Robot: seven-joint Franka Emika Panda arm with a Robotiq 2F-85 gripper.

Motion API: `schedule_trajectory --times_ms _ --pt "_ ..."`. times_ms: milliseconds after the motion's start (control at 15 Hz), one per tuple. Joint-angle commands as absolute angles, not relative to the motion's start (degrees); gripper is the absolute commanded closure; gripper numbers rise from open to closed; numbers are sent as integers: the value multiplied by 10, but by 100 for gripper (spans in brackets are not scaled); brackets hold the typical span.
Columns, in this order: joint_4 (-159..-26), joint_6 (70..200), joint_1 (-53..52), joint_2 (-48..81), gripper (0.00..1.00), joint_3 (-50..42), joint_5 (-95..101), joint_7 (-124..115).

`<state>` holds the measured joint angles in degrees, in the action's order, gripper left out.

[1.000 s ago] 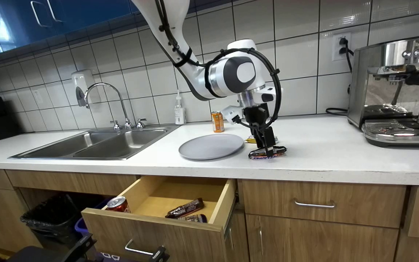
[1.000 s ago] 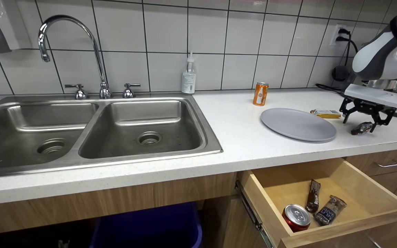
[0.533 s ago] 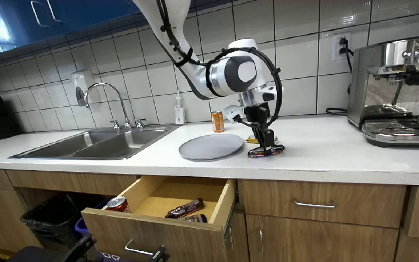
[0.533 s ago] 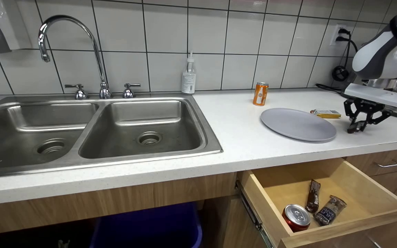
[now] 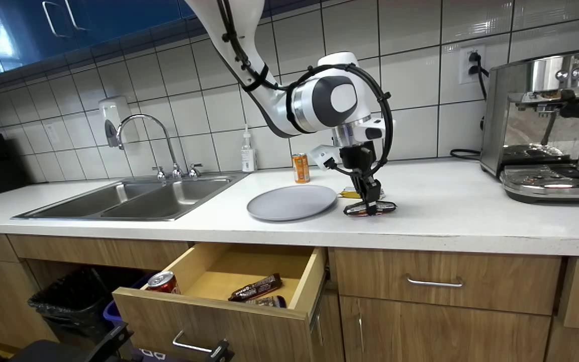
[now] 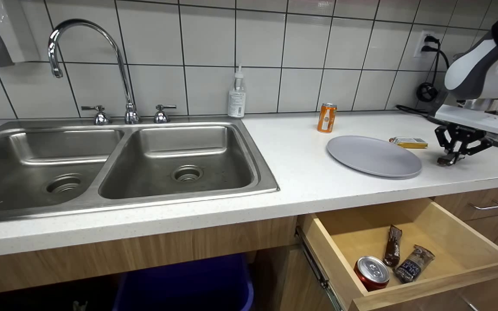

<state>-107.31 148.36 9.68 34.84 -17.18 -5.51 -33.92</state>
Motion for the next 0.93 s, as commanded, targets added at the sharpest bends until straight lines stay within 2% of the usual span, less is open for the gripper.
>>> schedule_trajectory --times_ms 0,867 --pt "-1105 1483 96 311 96 -174 -62 -321" --pt "-1301 1565 60 147 96 -179 -30 -292"
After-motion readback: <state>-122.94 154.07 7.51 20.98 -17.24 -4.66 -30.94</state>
